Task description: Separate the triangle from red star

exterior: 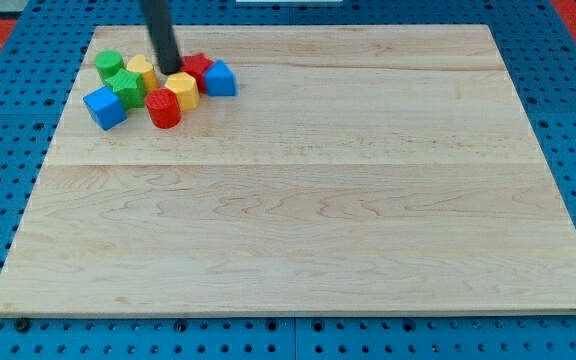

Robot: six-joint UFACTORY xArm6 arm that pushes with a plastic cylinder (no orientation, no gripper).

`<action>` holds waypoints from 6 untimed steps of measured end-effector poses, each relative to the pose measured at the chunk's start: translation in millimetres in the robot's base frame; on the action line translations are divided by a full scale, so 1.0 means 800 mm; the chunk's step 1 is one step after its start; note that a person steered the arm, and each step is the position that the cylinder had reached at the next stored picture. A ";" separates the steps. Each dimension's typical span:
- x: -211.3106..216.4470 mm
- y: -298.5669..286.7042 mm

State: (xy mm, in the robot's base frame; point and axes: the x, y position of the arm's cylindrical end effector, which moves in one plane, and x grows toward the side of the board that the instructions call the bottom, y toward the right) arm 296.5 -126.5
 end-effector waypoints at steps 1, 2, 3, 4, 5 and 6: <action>0.010 0.034; 0.032 0.101; 0.060 0.139; 0.104 0.156; 0.082 0.242; 0.034 0.270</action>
